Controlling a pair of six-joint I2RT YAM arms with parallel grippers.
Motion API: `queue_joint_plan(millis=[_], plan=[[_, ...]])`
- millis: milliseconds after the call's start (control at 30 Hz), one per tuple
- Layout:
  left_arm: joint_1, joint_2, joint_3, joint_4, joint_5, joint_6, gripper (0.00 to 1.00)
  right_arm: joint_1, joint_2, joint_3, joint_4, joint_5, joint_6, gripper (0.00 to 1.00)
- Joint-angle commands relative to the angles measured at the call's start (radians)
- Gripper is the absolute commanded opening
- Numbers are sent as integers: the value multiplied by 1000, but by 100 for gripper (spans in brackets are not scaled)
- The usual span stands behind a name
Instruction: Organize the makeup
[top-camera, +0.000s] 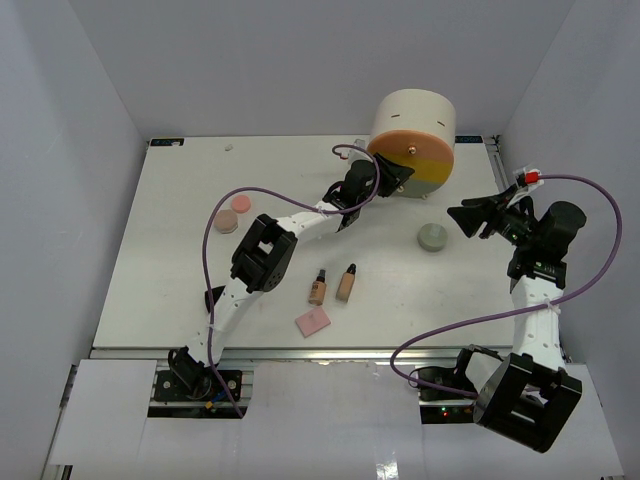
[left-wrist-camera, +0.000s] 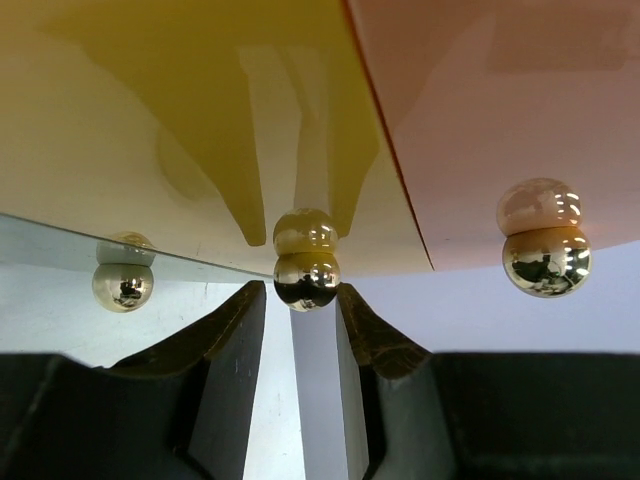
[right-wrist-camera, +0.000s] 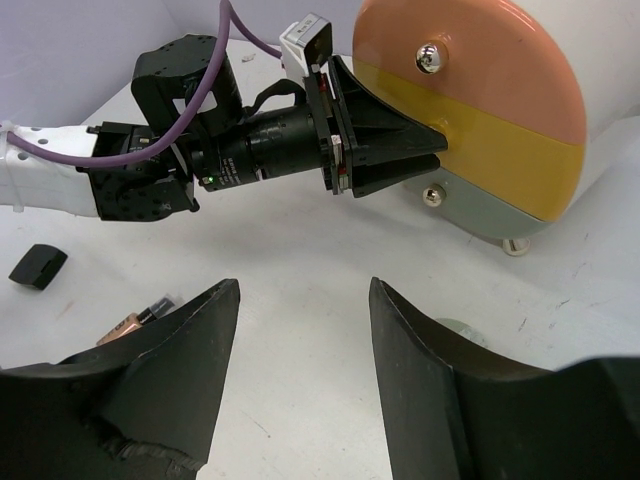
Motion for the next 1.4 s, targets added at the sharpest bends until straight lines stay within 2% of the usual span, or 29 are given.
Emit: queue_joint_plan(millis=[0, 333, 600, 833, 1033, 1133, 1367], plan=[[15, -49, 12, -48, -100, -34, 45, -9, -7, -7, 58, -17, 12, 61], [22, -91, -22, -8, -91, -34, 54, -12, -4, -15, 67, -17, 17, 61], [31, -95, -3, -34, -100, -28, 54, -14, 0, -18, 71, -13, 19, 61], [32, -95, -11, -30, -84, -29, 34, -16, 1, -20, 75, -11, 19, 61], [31, -162, -125, 31, -16, -28, 18, -17, 2, -23, 76, -8, 17, 60], [27, -229, -234, 80, 14, -3, 15, -18, 1, -25, 76, -6, 18, 60], [14, -386, -471, 147, 77, 49, 14, -19, 2, -33, 79, 0, 13, 60]])
